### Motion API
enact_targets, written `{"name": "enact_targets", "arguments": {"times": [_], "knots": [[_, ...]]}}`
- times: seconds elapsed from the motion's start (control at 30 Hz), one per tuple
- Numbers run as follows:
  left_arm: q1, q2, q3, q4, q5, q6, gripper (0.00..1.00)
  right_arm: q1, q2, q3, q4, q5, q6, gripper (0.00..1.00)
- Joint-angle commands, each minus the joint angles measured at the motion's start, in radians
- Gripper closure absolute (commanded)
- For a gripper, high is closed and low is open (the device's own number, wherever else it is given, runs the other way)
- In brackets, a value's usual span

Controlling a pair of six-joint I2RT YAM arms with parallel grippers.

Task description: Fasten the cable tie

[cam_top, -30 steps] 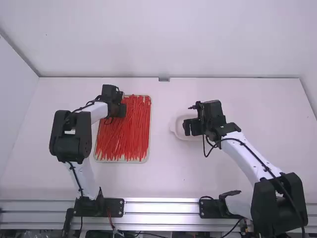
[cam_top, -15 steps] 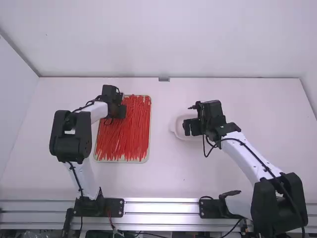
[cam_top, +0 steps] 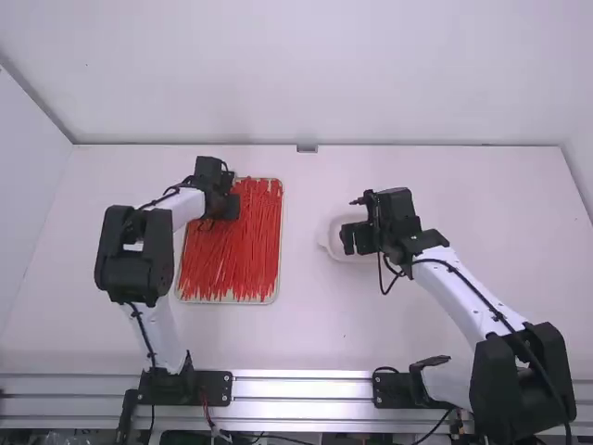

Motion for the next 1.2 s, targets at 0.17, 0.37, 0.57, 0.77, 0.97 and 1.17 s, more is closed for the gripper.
{"name": "enact_targets", "arguments": {"times": [0.17, 0.37, 0.57, 0.77, 0.97, 1.17], "knots": [[-0.006, 0.009, 0.021, 0.000, 0.004, 0.000, 0.74, -0.003, 0.003, 0.035, 0.003, -0.002, -0.004, 0.00], [-0.003, 0.008, 0.032, -0.013, -0.044, -0.004, 0.73, -0.003, 0.003, 0.035, 0.005, -0.002, -0.004, 0.00], [-0.005, -0.004, 0.047, -0.037, -0.037, -0.004, 0.75, -0.003, 0.003, 0.035, 0.011, -0.002, -0.004, 0.00], [-0.004, -0.004, 0.046, -0.048, -0.011, -0.011, 0.78, -0.003, 0.003, 0.035, 0.011, -0.002, -0.004, 0.00], [-0.016, -0.004, 0.046, -0.053, -0.011, -0.010, 0.79, -0.003, 0.003, 0.035, 0.011, -0.002, -0.005, 0.00], [-0.016, -0.004, 0.046, -0.055, 0.022, 0.008, 0.79, -0.003, 0.003, 0.035, 0.010, -0.002, -0.005, 0.00]]}}
